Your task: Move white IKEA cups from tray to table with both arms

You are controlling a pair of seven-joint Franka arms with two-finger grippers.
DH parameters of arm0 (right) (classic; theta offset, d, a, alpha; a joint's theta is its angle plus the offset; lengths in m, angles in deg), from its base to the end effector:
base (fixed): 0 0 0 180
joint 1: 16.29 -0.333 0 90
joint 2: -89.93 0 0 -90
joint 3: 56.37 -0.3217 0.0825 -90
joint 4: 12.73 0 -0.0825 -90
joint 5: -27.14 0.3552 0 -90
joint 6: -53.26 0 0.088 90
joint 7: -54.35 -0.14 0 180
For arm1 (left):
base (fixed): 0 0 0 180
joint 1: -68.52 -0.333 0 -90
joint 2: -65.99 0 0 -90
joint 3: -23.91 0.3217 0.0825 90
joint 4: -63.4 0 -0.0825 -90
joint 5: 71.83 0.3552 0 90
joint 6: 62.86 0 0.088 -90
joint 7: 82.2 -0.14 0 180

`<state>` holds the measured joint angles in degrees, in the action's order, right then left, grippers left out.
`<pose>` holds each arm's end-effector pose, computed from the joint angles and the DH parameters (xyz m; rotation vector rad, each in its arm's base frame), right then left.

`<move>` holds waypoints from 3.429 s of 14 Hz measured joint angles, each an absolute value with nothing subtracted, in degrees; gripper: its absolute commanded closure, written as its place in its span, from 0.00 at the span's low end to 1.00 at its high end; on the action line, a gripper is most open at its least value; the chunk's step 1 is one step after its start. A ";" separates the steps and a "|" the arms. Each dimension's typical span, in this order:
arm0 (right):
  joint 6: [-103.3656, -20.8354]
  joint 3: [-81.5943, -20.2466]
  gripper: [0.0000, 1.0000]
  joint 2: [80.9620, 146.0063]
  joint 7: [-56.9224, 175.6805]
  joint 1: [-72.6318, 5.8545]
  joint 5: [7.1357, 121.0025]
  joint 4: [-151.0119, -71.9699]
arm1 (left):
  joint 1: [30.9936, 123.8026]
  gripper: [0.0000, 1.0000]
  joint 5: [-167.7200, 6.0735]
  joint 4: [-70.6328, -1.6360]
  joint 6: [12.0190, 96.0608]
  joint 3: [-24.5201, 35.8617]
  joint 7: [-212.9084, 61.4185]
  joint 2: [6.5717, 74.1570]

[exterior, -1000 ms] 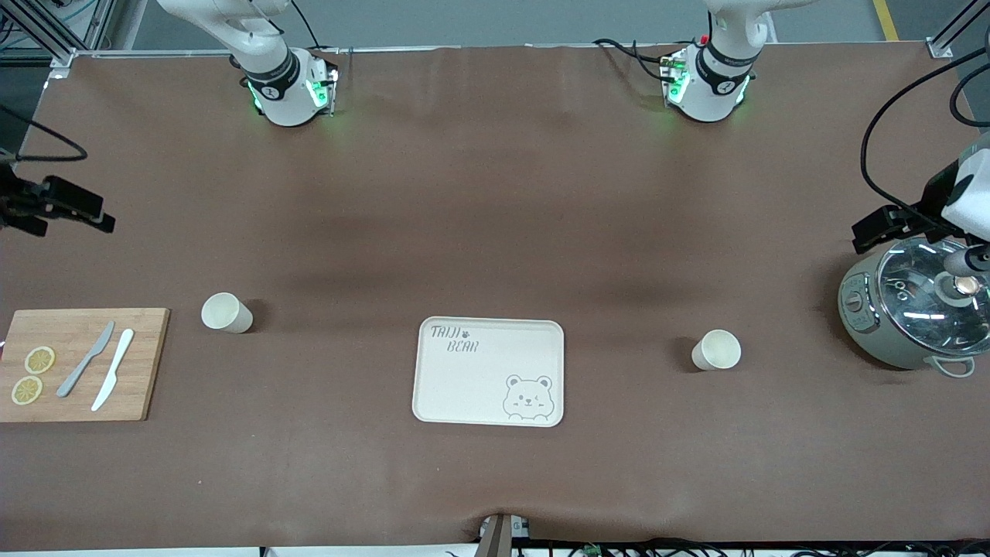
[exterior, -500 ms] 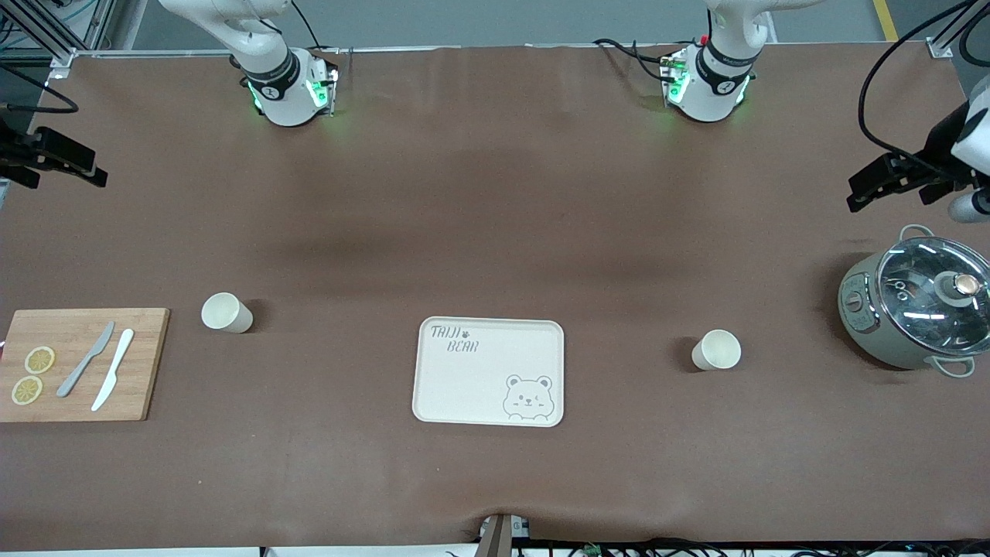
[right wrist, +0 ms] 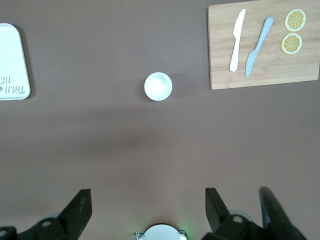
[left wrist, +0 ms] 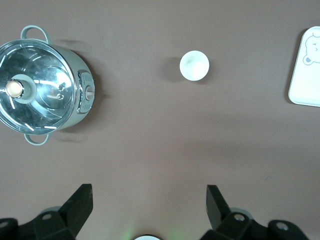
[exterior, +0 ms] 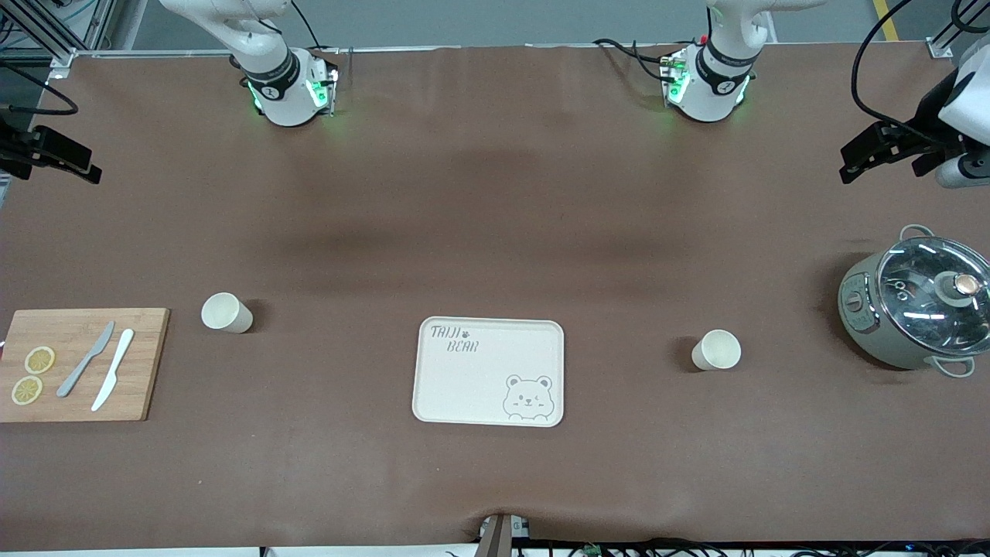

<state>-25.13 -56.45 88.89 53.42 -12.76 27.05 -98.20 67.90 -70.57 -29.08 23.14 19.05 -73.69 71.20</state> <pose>0.4940 -0.0300 0.6242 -3.1342 0.1202 0.1655 0.4875 -0.0350 0.6182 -3.1072 -0.1185 0.0296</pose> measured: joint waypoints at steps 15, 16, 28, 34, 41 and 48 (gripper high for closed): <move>-24.36 -57.26 0.00 88.89 53.05 -12.89 27.01 -98.20 | 67.92 0.00 -71.85 -29.58 21.72 19.55 -73.62 71.71; -24.40 -57.26 0.00 88.89 53.05 -12.89 27.01 -98.20 | 67.92 0.00 -71.85 -29.58 21.71 19.56 -73.68 71.71; -24.03 -57.34 0.00 88.89 53.05 -12.93 26.91 -98.20 | 67.94 0.00 -71.85 -27.48 21.29 19.54 -73.84 71.47; -24.06 -57.42 0.00 88.89 53.04 -13.02 26.90 -98.20 | 67.96 0.00 -71.85 -27.48 21.02 19.48 -73.84 71.13; -24.06 -57.35 0.00 88.91 53.00 -12.94 26.87 -98.20 | 67.96 0.00 -71.85 -27.43 21.00 19.46 -73.86 71.10; -24.12 -57.22 0.00 89.09 52.91 -12.85 26.75 -98.20 | 67.96 0.00 -71.85 -27.38 20.98 19.46 -73.86 71.11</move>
<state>-24.12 -57.22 89.09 52.91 -12.85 26.75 -98.20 67.96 -71.85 -27.38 20.98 19.46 -73.86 71.11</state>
